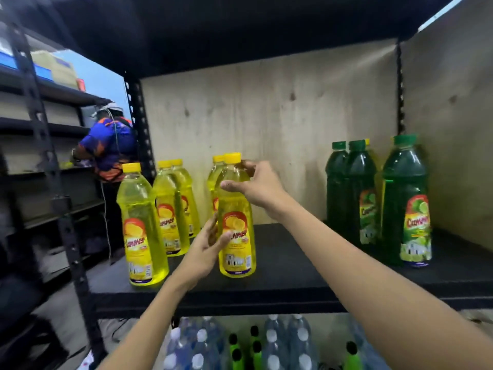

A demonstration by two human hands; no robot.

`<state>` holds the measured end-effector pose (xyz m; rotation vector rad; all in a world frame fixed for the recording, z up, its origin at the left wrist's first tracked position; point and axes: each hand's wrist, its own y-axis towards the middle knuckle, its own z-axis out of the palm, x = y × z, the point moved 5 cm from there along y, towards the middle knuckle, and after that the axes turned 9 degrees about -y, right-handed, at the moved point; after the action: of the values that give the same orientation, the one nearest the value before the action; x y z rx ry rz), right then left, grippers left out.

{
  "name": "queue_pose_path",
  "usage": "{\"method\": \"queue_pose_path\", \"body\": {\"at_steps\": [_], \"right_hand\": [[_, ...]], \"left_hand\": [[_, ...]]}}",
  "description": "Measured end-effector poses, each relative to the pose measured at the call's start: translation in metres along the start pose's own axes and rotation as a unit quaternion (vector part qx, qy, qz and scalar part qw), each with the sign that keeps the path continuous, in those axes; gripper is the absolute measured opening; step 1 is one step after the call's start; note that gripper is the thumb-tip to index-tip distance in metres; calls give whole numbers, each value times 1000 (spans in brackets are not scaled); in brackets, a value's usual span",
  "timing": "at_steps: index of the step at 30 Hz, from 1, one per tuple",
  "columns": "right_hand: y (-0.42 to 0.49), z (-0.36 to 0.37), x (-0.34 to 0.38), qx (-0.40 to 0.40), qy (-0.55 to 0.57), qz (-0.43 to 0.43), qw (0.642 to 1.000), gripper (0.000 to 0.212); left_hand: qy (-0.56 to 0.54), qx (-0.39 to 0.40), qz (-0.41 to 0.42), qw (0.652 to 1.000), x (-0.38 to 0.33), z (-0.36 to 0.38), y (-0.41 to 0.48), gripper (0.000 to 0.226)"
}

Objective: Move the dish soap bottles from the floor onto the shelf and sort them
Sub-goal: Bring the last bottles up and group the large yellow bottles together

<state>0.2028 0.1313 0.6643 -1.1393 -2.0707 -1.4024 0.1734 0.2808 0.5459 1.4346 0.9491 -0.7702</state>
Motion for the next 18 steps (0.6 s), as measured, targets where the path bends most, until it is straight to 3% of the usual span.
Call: {"method": "queue_pose_path", "body": {"at_steps": [2,6,18], "right_hand": [[14,20,0,-8,-6,4,1000,76],[28,40,-1,-11,6,10,1000,73],[17,55,12,9,-4,7,1000,77]], "left_hand": [[-1,-4,-13,1000,3,-11,3,64],[-1,-7,-27,1000,4,-23,4,58],[72,5,-62,995,4,-50,-3,93]]}}
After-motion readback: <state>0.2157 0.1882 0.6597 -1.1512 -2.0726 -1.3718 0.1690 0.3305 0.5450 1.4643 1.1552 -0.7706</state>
